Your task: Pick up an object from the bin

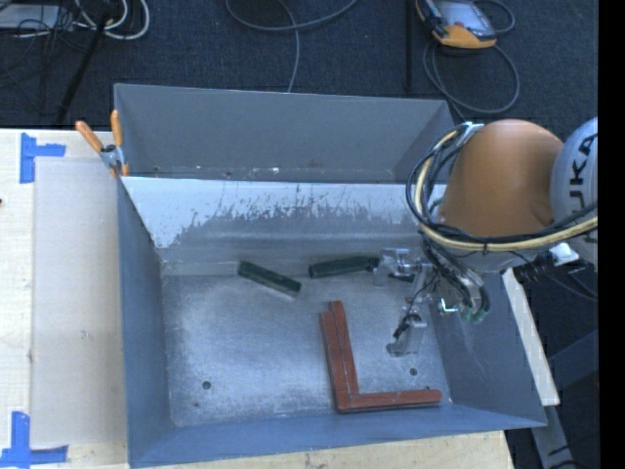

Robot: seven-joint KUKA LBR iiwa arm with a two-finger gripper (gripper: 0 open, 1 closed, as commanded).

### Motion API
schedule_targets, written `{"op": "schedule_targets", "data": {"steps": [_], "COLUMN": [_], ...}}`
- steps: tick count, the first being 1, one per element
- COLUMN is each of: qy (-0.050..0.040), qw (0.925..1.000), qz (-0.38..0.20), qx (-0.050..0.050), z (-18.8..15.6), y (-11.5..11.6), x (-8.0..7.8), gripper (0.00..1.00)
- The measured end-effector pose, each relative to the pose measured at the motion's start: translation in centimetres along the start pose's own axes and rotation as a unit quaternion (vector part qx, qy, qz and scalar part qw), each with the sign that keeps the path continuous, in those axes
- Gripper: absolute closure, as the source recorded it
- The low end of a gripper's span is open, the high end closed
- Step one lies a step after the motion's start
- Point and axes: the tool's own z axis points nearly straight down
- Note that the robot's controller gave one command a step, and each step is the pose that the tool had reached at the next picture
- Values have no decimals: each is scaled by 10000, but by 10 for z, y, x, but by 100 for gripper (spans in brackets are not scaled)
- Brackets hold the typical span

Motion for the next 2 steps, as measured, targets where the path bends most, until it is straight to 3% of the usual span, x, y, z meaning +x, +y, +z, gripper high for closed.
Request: {"op": "schedule_targets", "data": {"steps": [1, 2], "qy": [-8, -30], "qw": [9898, 9404], "qz": [-1428, -3402], "qx": [-1, 11], "z": [98, 139], "y": [35, 37], "x": [-3, -41], "gripper": [0, 0]}}
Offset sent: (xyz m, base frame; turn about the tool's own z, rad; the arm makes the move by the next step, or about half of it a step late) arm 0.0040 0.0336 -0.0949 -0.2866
